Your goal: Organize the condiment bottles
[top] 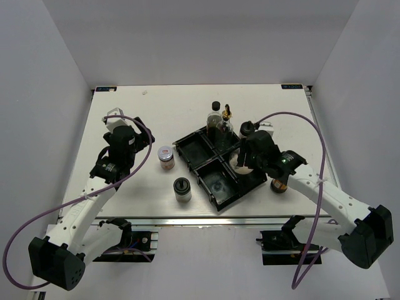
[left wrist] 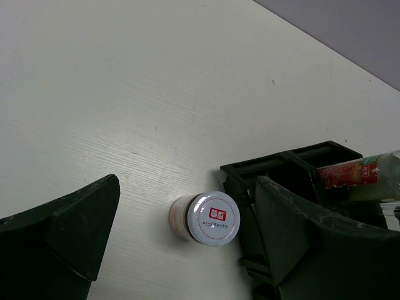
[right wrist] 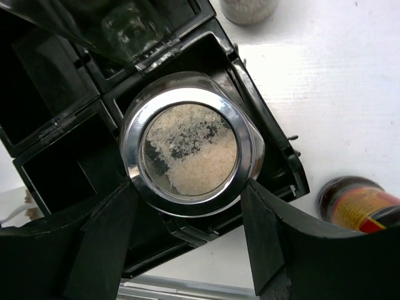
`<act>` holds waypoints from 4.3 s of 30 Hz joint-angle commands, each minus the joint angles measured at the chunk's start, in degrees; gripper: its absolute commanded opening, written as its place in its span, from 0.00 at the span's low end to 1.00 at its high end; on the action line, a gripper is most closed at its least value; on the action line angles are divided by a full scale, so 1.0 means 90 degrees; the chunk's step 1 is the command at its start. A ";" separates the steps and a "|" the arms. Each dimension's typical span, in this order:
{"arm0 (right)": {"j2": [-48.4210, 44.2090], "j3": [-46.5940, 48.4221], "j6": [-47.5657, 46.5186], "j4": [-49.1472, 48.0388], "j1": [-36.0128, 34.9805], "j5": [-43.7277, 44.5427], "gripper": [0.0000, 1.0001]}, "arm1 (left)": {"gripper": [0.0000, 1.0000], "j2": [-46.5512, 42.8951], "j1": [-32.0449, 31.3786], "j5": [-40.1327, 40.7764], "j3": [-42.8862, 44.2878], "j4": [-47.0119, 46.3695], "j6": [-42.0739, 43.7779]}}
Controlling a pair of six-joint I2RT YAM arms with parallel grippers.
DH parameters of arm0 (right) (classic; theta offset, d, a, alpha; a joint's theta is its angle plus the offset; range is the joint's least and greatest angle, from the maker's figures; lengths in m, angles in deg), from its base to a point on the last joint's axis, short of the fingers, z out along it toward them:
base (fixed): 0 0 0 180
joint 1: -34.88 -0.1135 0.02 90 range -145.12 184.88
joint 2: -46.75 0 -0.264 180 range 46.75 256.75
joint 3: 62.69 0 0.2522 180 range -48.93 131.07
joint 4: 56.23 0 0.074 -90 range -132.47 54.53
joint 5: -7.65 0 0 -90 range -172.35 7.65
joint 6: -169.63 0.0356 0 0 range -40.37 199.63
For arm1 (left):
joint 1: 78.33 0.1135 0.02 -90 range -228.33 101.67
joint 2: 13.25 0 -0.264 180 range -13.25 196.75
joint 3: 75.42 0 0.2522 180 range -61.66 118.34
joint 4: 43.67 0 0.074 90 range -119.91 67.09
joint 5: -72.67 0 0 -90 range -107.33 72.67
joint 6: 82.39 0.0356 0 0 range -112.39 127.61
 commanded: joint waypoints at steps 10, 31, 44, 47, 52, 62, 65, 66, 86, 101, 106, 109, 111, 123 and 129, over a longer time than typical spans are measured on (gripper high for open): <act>0.0412 -0.0561 0.0628 -0.1206 -0.0198 0.0536 0.19 | 0.98 -0.0016 0.0028 -0.0006 -0.0079 -0.0107 -0.0072; 0.0167 0.0414 -0.0299 -0.0708 0.0162 0.0887 0.89 | 0.98 0.0033 0.0028 -0.0094 0.0097 -0.0039 -0.0101; 0.1778 0.1283 -0.1452 -0.1821 0.1726 -0.0245 0.89 | 0.98 0.0404 0.0028 0.0101 0.0273 -0.0107 -0.0111; 0.2286 0.1557 -0.1491 -0.1957 0.1882 -0.0255 0.89 | 0.98 0.0443 0.0028 0.0140 0.0312 -0.0147 -0.0082; 0.3087 0.1909 -0.1560 -0.2270 0.2029 -0.0499 0.89 | 0.98 0.0600 0.0038 0.0267 0.0419 -0.0059 -0.0062; 0.3898 0.2261 -0.1404 -0.2358 0.2126 -0.0470 0.84 | 0.98 0.0590 0.0038 0.0482 0.0439 0.0049 -0.0052; 0.4006 0.2271 -0.1394 -0.2358 0.2175 -0.0519 0.70 | 0.98 0.0580 0.0038 0.0492 0.0429 0.0039 -0.0052; 0.3996 0.2271 -0.1394 -0.2329 0.2175 -0.0548 0.67 | 0.98 0.0580 0.0038 0.0473 0.0429 0.0058 -0.0062; 0.0395 0.1383 -0.1950 -0.1188 0.2185 -0.0925 0.05 | 0.98 0.0395 0.0038 0.0082 0.0293 0.0059 -0.0228; -0.0448 0.1381 -0.2477 -0.1235 0.0195 -0.3459 0.02 | 0.98 0.0072 0.0048 -0.0260 0.0058 0.0146 -0.0560; 0.0497 0.1665 -0.2448 -0.1859 -0.0363 -0.3265 0.00 | 0.98 0.0014 0.0048 -0.0347 0.0058 0.0254 -0.0667; 0.1182 0.1977 -0.2477 -0.1987 -0.0597 -0.2844 0.00 | 0.98 -0.0015 0.0048 -0.0396 -0.0029 0.0225 -0.0736; 0.1504 0.2201 -0.2478 -0.2094 -0.0686 -0.2668 0.00 | 0.98 -0.0016 0.0048 -0.0407 -0.0039 0.0244 -0.0755; 0.2892 0.2710 -0.2839 -0.2787 -0.1057 -0.1291 0.00 | 0.98 0.0023 0.0048 -0.0475 -0.0117 0.0215 -0.0814; 0.3302 0.2574 -0.2927 -0.2866 -0.1057 -0.0948 0.00 | 0.98 0.0033 0.0048 -0.0456 -0.0088 0.0254 -0.0804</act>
